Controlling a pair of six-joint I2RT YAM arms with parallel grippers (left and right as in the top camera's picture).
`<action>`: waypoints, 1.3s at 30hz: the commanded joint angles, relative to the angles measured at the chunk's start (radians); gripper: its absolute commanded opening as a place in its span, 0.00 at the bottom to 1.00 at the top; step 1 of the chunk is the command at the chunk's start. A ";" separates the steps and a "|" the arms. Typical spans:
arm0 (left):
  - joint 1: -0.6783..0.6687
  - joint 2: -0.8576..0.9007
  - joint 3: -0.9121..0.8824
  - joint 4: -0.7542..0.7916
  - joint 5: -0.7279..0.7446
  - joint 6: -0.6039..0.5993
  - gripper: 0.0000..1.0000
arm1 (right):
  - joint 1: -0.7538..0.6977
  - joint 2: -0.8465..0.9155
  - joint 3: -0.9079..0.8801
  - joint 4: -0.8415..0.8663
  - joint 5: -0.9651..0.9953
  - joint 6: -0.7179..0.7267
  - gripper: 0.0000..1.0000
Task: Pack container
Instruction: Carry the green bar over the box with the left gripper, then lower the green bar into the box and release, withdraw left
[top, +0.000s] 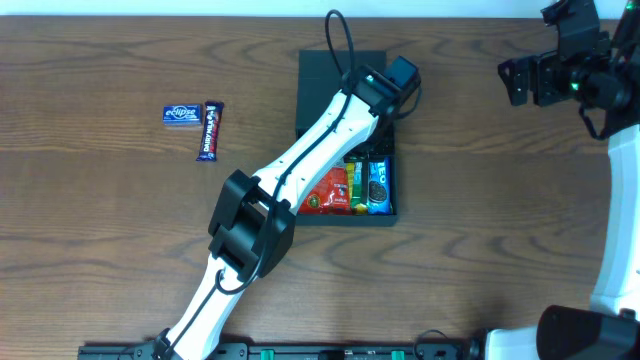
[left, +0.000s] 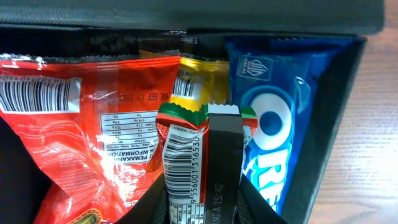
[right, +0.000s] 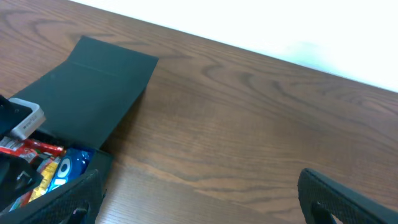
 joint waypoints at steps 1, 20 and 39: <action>0.001 -0.005 -0.022 0.007 -0.008 -0.049 0.06 | -0.011 0.000 0.001 0.001 0.003 -0.010 0.99; 0.009 -0.005 -0.075 0.056 0.001 0.018 0.55 | -0.011 0.000 0.001 -0.002 0.000 -0.010 0.99; 0.329 -0.170 0.172 -0.098 -0.433 0.321 0.73 | -0.010 0.000 0.001 -0.003 -0.008 -0.009 0.99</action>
